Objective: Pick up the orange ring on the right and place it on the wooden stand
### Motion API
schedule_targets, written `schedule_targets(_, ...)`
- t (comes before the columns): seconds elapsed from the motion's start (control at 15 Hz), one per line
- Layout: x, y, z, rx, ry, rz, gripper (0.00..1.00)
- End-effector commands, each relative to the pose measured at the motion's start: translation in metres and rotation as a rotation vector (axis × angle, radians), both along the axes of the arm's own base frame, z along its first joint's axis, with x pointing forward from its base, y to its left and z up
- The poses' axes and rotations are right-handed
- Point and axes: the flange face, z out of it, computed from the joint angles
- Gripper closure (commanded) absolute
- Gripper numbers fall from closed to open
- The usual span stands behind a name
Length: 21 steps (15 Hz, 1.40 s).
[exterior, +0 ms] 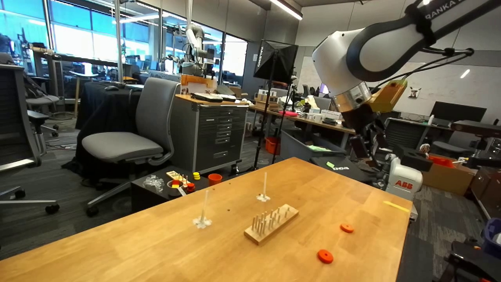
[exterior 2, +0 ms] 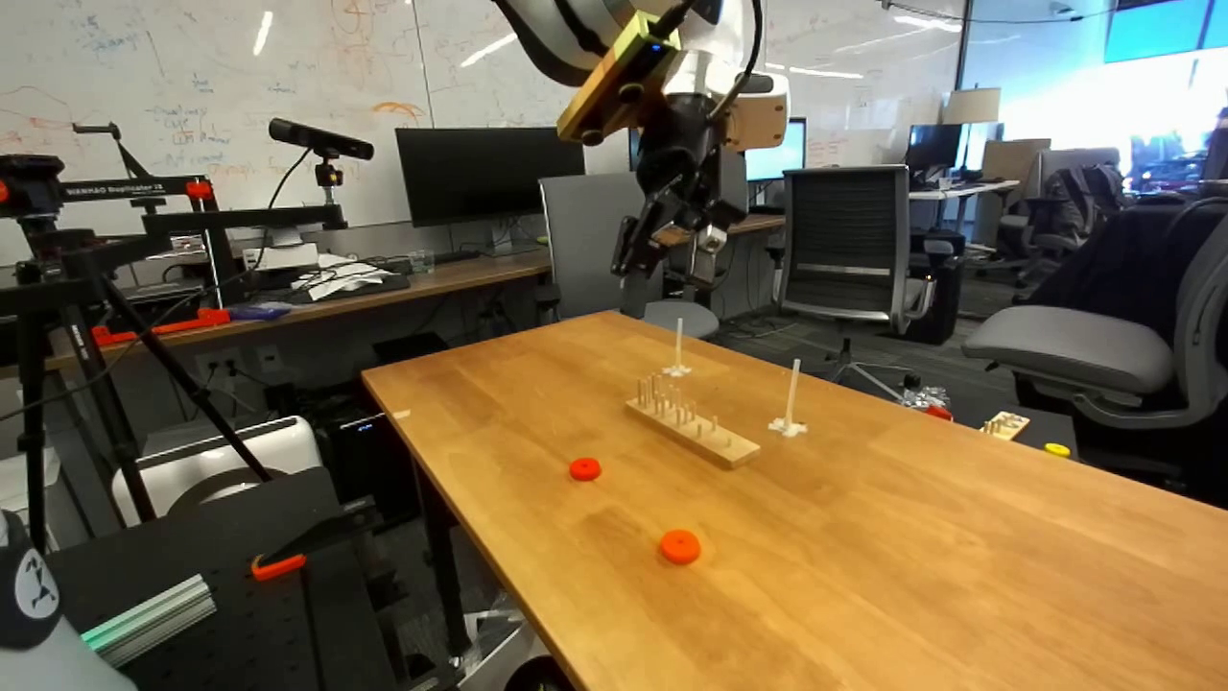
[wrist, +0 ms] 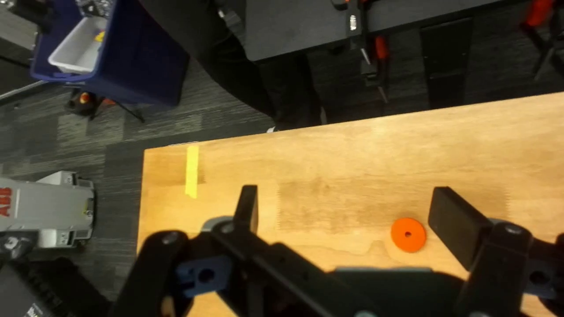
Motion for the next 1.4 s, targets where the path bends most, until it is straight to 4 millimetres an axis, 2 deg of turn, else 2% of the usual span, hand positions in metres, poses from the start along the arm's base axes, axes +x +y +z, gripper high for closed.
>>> schedule_targets(0.0,-0.002,0.005,-0.002,-0.024,0.016,0.040,0.00)
schedule_targets(0.13,-0.007,0.012,-0.005,-0.046,0.035,0.086,0.00)
schedule_targets(0.33,-0.007,0.012,-0.005,-0.049,0.042,0.098,0.00)
schedule_targets(0.4,-0.008,0.015,-0.006,0.010,0.040,0.134,0.00)
schedule_targets(0.73,0.026,0.025,-0.048,0.300,0.024,0.201,0.00)
schedule_targets(1.07,0.048,0.013,-0.085,0.558,-0.018,0.166,0.00)
schedule_targets(1.2,0.054,0.005,-0.092,0.642,-0.082,0.124,0.00)
schedule_targets(1.27,0.042,0.010,-0.093,0.558,-0.039,0.134,0.00)
schedule_targets(1.33,0.045,0.006,-0.097,0.587,-0.054,0.123,0.00)
